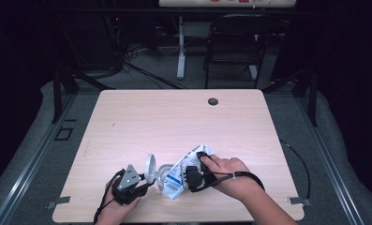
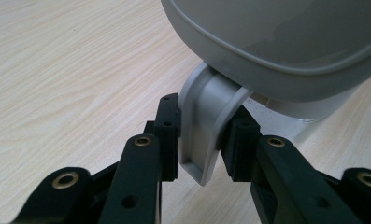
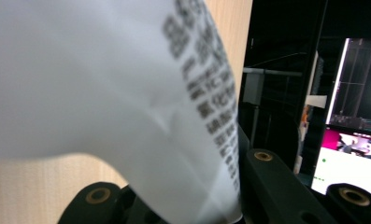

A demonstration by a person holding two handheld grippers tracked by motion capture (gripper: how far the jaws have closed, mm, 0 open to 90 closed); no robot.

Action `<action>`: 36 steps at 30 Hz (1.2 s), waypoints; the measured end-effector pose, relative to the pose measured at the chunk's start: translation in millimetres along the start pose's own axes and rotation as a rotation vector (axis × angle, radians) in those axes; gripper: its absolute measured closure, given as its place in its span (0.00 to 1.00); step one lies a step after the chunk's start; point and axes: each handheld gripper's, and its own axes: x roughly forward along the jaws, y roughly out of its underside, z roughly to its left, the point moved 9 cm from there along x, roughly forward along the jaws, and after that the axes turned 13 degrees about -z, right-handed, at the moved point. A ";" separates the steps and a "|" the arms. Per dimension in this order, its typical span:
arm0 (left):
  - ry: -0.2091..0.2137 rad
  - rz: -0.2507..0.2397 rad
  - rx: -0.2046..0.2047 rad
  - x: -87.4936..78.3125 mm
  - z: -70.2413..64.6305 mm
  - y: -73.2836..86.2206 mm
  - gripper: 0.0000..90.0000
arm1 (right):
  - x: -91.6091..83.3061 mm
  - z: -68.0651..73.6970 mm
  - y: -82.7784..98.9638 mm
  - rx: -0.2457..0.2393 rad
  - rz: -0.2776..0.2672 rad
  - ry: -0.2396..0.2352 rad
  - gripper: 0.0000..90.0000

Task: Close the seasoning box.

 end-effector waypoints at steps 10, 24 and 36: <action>-0.001 0.003 0.000 -0.2 -0.1 0.2 0.79 | -1.1 4.7 -2.6 0.081 -0.039 -0.023 0.91; -0.001 0.002 -0.001 -0.1 -0.1 0.2 0.79 | 2.5 14.1 0.9 0.217 -0.083 -0.055 0.91; -0.005 0.000 -0.002 0.1 -0.1 0.0 0.79 | 4.0 21.5 8.3 0.395 -0.117 -0.076 0.91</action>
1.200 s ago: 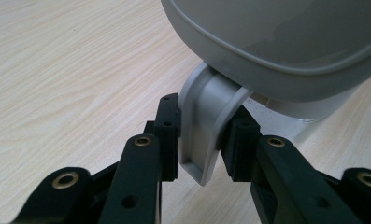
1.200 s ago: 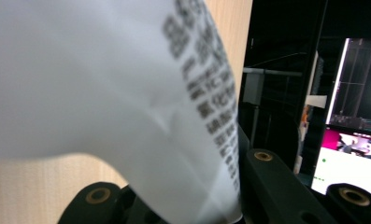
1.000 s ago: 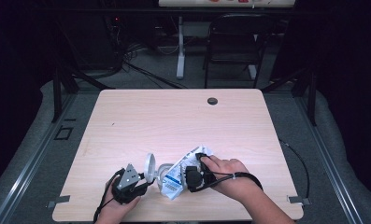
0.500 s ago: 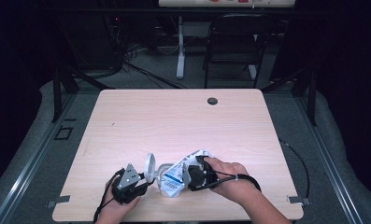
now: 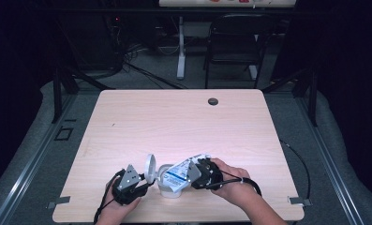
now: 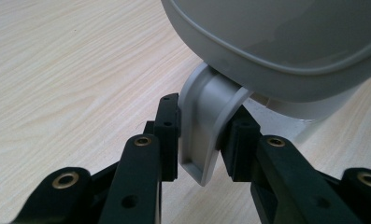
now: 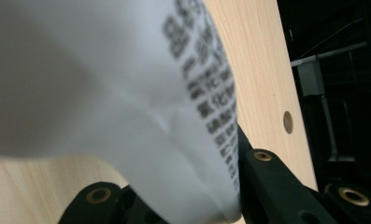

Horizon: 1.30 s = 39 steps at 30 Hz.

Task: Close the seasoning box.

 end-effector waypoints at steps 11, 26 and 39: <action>0.000 -0.001 -0.003 0.1 0.1 0.0 0.79 | -0.9 5.2 11.9 0.141 -0.036 0.007 0.91; -0.005 0.001 -0.005 -2.6 -0.2 0.8 0.78 | -2.2 4.3 28.8 0.366 -0.086 0.003 0.91; -0.010 0.004 -0.006 -3.4 -0.3 1.2 0.78 | 3.6 4.5 52.1 0.625 -0.144 0.021 0.91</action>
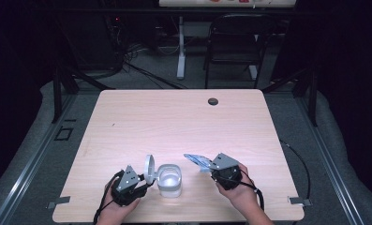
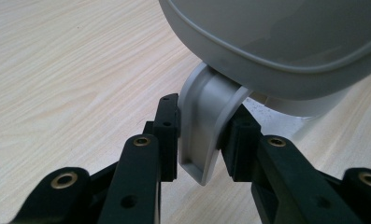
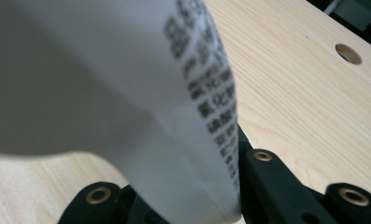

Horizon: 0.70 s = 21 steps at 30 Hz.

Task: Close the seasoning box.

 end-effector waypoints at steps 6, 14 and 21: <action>0.000 0.000 0.000 0.0 0.2 0.0 0.78 | 0.7 -6.2 4.8 0.056 -0.013 0.010 0.91; -0.001 0.000 0.001 0.0 0.3 0.1 0.78 | 7.2 -8.5 8.9 0.133 -0.049 0.018 0.90; -0.001 0.002 0.002 -0.3 0.3 0.1 0.78 | 10.9 -15.6 15.0 0.202 -0.066 0.028 0.90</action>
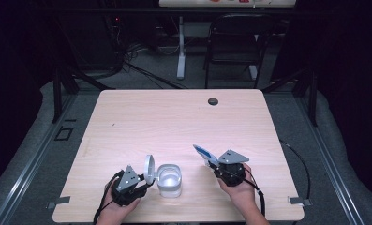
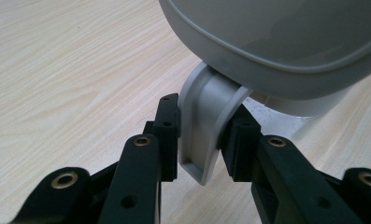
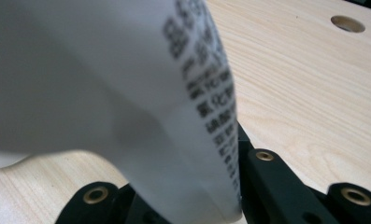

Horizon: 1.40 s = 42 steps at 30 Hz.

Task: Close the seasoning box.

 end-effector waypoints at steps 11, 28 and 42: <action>-0.001 -0.001 -0.003 0.0 -0.3 0.1 0.78 | 6.3 -1.2 14.3 0.066 -0.011 -0.011 0.88; 0.001 -0.006 -0.007 -0.7 -0.4 -0.3 0.77 | 4.5 -6.3 26.8 0.121 0.006 0.015 0.71; 0.002 -0.011 -0.014 -3.1 0.2 -1.4 0.74 | -1.7 -5.5 29.6 0.141 0.004 0.020 0.55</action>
